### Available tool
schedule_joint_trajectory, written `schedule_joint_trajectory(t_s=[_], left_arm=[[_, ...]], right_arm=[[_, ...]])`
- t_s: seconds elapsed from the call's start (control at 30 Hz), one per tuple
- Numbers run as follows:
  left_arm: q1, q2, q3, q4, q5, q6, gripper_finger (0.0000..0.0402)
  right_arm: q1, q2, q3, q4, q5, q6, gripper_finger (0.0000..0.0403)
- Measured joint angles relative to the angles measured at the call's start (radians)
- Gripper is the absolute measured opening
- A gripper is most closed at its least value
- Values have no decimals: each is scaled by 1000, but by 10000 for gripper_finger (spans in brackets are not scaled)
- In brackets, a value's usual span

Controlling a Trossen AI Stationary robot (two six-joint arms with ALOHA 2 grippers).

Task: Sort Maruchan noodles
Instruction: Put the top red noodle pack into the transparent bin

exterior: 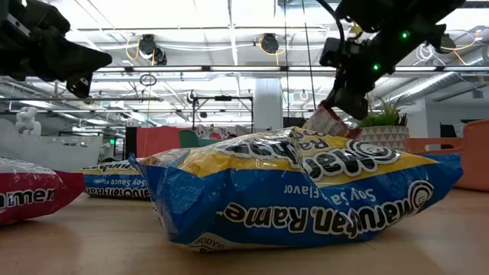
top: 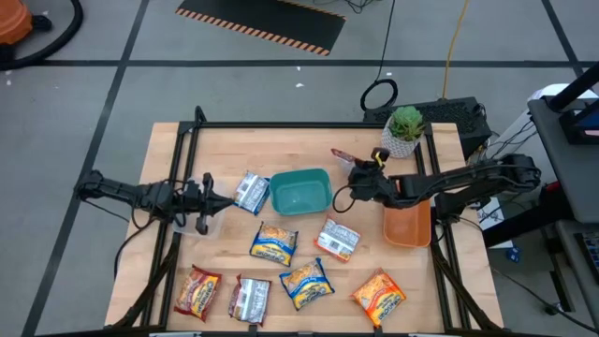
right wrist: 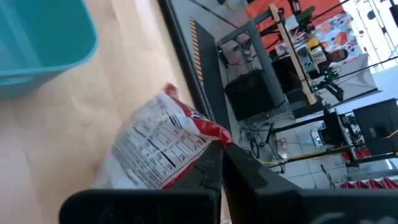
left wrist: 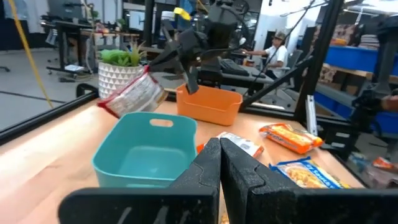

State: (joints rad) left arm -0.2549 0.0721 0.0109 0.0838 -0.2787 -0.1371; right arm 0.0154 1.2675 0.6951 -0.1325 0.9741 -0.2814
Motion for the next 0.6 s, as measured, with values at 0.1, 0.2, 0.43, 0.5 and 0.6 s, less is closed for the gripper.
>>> schedule_joint_trajectory(t_s=[0.1, 0.2, 0.43, 0.5, 0.6], left_arm=[[-13, 19, 0, 16, -22, 3, 5], [-18, 42, 0, 63, -33, 39, 5], [-17, 104, 0, 224, -86, 168, 19], [-12, 124, 0, 257, -134, 186, 33], [5, 157, 0, 289, -170, 224, 67]], right_arm=[[0, 0, 22, 1, 3, -21, 0], [13, 0, 55, 1, 49, -42, 0], [72, 0, 153, 1, 181, -138, 0], [89, 0, 181, 2, 208, -164, 0], [107, 0, 221, 12, 211, -198, 0]])
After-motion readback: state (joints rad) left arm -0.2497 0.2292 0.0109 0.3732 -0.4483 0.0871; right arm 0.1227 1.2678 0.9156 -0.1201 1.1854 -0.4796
